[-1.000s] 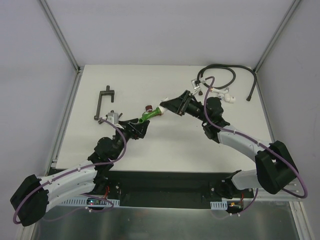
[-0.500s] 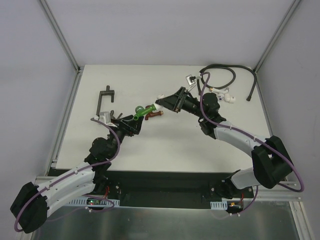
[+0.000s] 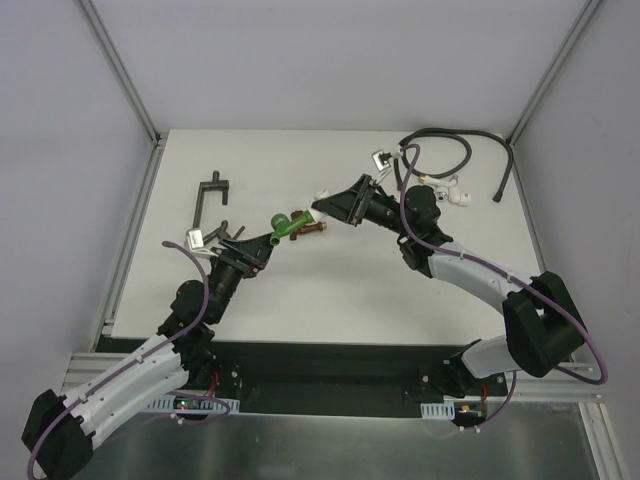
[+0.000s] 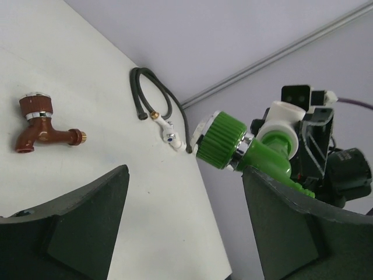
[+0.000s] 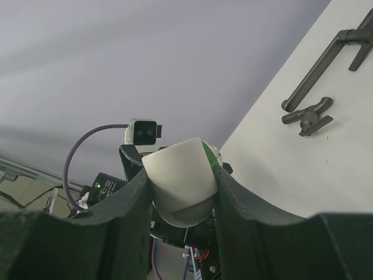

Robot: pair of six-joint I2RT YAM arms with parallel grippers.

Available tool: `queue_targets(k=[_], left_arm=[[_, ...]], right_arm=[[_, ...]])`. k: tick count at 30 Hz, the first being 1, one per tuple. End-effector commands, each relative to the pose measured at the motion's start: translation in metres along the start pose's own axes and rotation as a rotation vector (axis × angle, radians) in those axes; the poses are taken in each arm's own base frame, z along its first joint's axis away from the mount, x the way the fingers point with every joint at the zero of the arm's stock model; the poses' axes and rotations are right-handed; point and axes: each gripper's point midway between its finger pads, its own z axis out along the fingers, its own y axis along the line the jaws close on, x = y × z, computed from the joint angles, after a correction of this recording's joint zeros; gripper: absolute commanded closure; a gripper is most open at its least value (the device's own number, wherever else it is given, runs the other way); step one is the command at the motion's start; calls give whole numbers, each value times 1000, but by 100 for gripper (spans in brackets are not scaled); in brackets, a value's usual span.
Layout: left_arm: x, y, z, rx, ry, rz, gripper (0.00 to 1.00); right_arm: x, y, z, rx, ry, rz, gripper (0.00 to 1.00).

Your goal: Install the water faucets

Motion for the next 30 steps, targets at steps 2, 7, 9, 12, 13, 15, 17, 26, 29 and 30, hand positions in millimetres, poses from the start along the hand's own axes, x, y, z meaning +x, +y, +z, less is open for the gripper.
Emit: queue_targets(k=[2,7,9,12,13,15,17,26,29,30], left_arm=[[-4,-14,-9,50,2,-169,21],[12,3,-17,23,44,-316,21],[14,2,-18,33,53,-350,21],[13,-10,-17,67,68,-396,20],[12,-13,-16,70,70,-421,20],[8,-17,-16,82,60,-452,19],[3,-18,-15,81,35,-486,19],[5,-15,-18,82,42,-605,18],[6,-25,-16,102,69,-619,17],[8,-24,-14,94,80,-620,17]], right_arm=[[-6,5,-8,-29,-7,-59,98],[-9,0,-11,-17,-17,-62,98],[-10,1,-11,-17,-19,-64,98],[-10,-3,-9,-10,-17,-60,98],[-9,-4,-8,-9,-15,-60,98],[-8,-6,-8,-7,-12,-58,98],[-9,-6,-7,-8,-12,-61,98],[-9,-6,-7,-9,-15,-64,98],[-9,-7,-5,-13,-12,-60,98],[-8,-9,-5,-12,-10,-55,98]])
